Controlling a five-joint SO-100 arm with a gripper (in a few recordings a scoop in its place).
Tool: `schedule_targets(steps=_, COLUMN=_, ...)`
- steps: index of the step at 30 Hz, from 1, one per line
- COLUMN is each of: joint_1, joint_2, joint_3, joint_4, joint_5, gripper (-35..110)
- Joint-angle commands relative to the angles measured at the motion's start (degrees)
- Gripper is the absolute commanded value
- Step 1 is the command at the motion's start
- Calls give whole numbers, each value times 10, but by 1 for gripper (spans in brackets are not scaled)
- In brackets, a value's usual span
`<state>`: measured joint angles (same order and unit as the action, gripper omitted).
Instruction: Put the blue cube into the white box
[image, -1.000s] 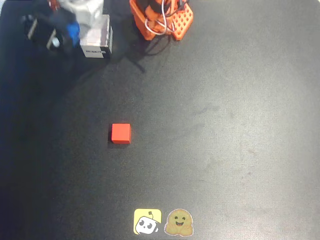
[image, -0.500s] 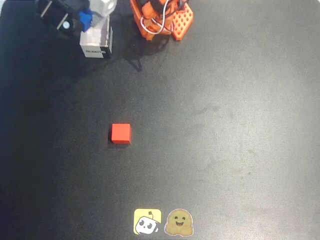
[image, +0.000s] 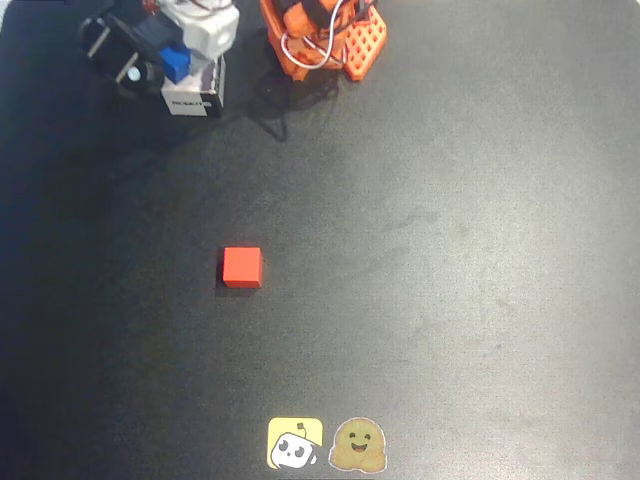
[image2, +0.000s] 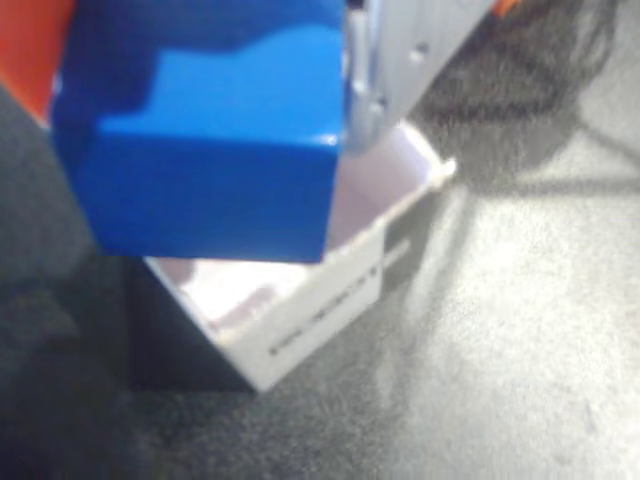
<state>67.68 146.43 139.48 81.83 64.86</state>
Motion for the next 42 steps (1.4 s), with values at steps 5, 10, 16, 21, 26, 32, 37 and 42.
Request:
schedule_targets(steps=5, joint_1=-1, joint_2=16, joint_3=28, joint_4=-13, joint_5=5, gripper=0)
schedule_targets(steps=10, joint_1=2, joint_2=125, joint_3=82, joint_4=10, joint_5=12, gripper=0)
schedule_targets(steps=16, joint_1=4, joint_2=111, joint_3=71, joint_4=12, joint_5=14, gripper=0)
schedule_targets(steps=21, joint_1=7, joint_2=105, joint_3=78, joint_4=1, joint_5=15, gripper=1)
schedule_targets(steps=26, joint_1=24, joint_2=101, joint_3=84, joint_4=-10, joint_5=7, gripper=4)
schedule_targets(steps=32, joint_1=37, joint_2=99, joint_3=90, joint_4=-21, joint_5=-6, gripper=8)
schedule_targets(steps=37, joint_1=38, joint_2=97, joint_3=80, joint_4=-23, joint_5=-14, gripper=13)
schedule_targets(steps=42, joint_1=38, joint_2=92, joint_3=83, joint_4=-44, joint_5=-38, gripper=18)
